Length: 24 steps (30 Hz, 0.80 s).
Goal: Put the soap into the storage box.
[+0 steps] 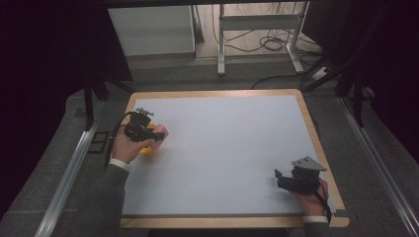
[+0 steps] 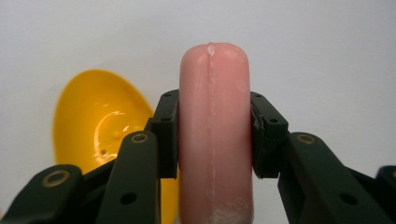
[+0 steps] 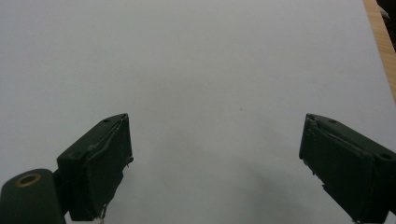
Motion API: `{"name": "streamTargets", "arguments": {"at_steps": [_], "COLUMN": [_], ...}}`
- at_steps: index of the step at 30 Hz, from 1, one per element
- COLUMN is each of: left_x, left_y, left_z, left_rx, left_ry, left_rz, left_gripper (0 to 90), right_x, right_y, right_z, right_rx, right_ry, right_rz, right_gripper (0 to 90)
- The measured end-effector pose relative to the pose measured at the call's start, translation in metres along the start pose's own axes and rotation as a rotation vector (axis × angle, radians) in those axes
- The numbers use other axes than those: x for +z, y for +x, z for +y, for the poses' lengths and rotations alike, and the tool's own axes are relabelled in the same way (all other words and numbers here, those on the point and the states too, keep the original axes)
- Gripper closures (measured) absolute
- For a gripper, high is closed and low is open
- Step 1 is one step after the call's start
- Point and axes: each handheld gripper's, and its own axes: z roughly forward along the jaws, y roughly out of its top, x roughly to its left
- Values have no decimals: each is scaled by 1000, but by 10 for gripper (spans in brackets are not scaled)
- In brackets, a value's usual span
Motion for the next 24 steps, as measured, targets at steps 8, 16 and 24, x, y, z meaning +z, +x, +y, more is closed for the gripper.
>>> {"name": "streamTargets", "arguments": {"at_steps": [8,16,24], "left_x": [-3,-7,-4], "left_y": [18,29,38], "left_z": [-5,-7,-8], "left_rx": [-39,-69,-92], "left_ry": [3,-4,6], "left_rz": [27,36,58], "left_gripper": [606,607,607], "right_x": [0,0,1], "right_y": [1,3,4], "right_z": [1,1,1], "right_rx": [-6,-11,-13], "right_ry": [-1,-1,5], "right_rz": [2,1,2], "right_gripper": [90,90,90]}}
